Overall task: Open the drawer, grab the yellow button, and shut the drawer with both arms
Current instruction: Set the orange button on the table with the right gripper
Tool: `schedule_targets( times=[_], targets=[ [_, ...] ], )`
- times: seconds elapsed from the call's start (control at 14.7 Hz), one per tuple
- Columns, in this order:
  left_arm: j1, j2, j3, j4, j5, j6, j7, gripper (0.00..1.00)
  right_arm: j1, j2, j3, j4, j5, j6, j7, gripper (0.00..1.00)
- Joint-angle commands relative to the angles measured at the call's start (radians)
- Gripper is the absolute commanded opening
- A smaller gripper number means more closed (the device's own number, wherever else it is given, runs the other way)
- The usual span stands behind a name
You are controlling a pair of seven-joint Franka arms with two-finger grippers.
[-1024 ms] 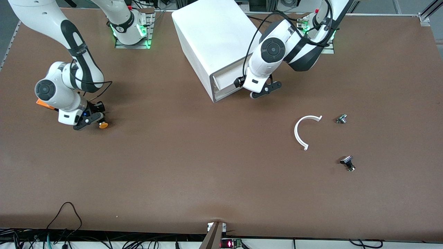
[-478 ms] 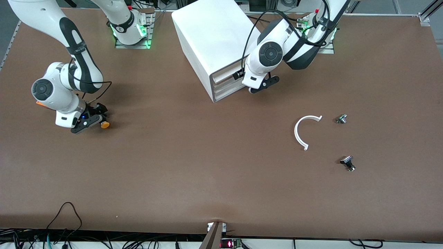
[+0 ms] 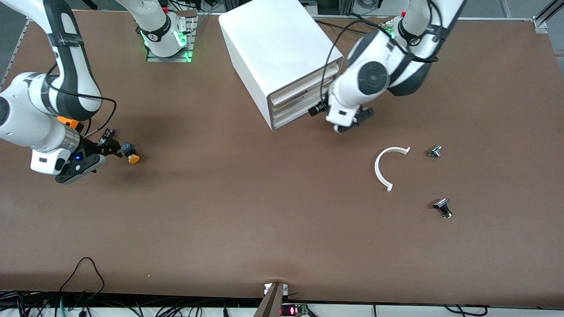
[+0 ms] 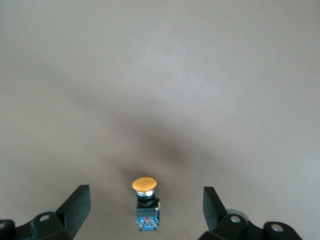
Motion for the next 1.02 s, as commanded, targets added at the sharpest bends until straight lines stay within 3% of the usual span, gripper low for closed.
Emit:
schedule_targets(
  times=[0.0,0.27,0.41,0.55,0.61,0.82,0.96],
  targets=[
    [0.015,-0.026,0.095,0.076,-0.01,-0.09,0.157,1.0,0.011,0.013,0.002,0.107,0.048,-0.094,0.026,1.0],
    [0.036,-0.102,0.186,0.092,0.06,-0.159,0.306,1.0,0.053,0.01,0.008,0.243,0.074,-0.225,0.175,1.0],
    [0.048,-0.127,0.201,0.141,0.169,-0.237,0.388,1.0,0.048,-0.006,0.009,0.303,0.056,-0.327,0.176,1.0],
    [0.068,-0.148,0.216,0.174,0.194,-0.288,0.539,1.0,0.036,-0.007,0.013,0.357,-0.008,-0.41,0.176,1.0],
    [0.074,-0.164,0.236,0.184,0.195,-0.295,0.62,1.0,0.016,-0.024,0.029,0.369,-0.034,-0.453,0.178,1.0],
    [0.107,-0.216,0.255,0.184,0.264,-0.295,0.847,1.0,-0.087,-0.061,0.167,0.397,-0.12,-0.551,0.262,1.0],
    [0.117,-0.243,0.255,0.185,0.336,-0.291,0.976,1.0,-0.092,-0.082,0.181,0.414,-0.159,-0.611,0.326,1.0]
  ],
)
